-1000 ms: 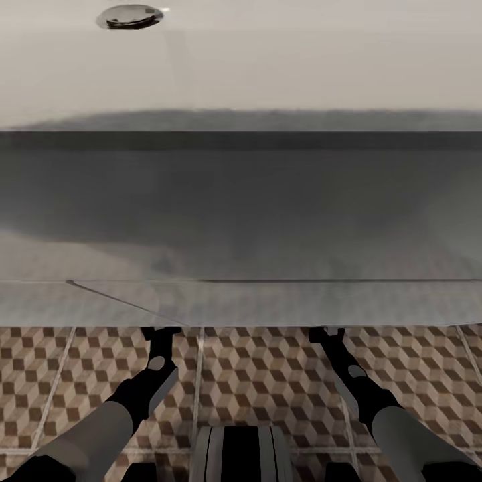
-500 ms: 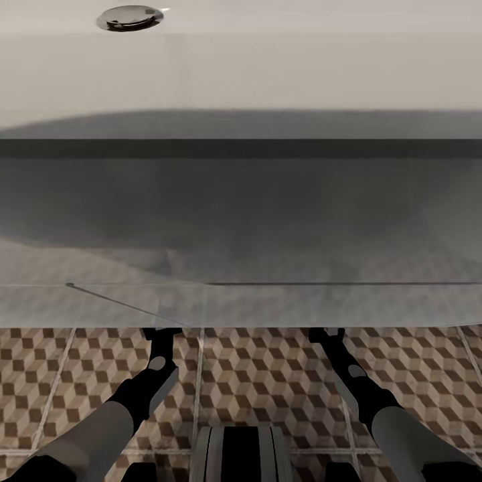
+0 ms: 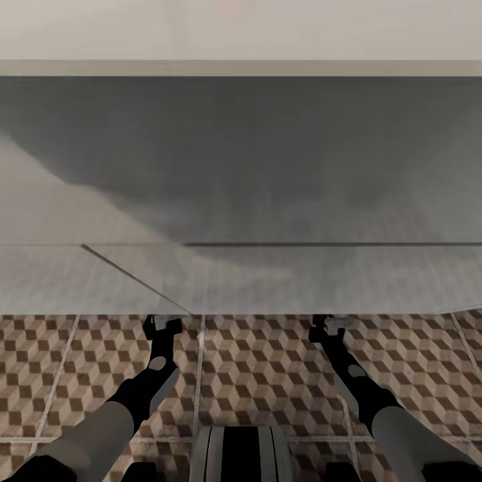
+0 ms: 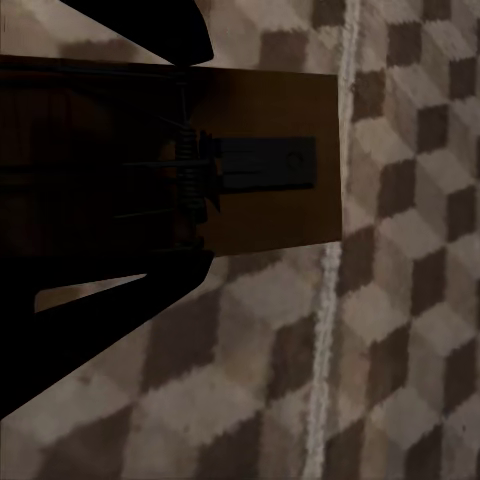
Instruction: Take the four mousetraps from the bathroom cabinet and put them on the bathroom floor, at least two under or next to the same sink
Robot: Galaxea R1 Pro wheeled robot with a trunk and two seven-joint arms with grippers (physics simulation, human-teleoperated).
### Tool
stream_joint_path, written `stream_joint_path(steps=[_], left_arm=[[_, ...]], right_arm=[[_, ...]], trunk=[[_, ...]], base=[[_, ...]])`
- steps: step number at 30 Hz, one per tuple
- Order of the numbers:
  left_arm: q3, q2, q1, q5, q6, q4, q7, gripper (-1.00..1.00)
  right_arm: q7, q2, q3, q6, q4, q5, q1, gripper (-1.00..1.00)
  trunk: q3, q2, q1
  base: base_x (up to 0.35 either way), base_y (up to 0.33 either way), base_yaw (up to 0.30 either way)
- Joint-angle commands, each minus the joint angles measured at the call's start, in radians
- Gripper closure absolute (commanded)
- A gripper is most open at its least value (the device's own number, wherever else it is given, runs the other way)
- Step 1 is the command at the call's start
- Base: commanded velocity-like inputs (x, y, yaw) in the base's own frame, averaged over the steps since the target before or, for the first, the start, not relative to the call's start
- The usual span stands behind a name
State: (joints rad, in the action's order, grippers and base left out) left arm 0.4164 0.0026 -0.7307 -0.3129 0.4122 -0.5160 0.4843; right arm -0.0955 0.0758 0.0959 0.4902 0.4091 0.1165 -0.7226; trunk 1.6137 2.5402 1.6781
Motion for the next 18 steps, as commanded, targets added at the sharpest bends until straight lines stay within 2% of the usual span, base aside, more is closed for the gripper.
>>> stream_joint_path(steps=[1, 18], left_arm=[[0.008, 0.001, -0.001, -0.007, 0.005, 0.001, 0.008, 1.0], [0.009, 0.001, -0.001, -0.008, 0.004, 0.001, 0.011, 1.0]], right_arm=[[-0.004, 0.001, 0.005, 0.004, -0.001, 0.011, -0.001, 1.0], [-0.004, 0.001, 0.005, 0.004, -0.001, 0.011, 0.0, 1.0]], trunk=[[0.0, 0.0, 0.0], [0.0, 0.0, 0.0]], base=[[-0.026, 0.0, 0.0], [-0.004, 0.0, 0.0]])
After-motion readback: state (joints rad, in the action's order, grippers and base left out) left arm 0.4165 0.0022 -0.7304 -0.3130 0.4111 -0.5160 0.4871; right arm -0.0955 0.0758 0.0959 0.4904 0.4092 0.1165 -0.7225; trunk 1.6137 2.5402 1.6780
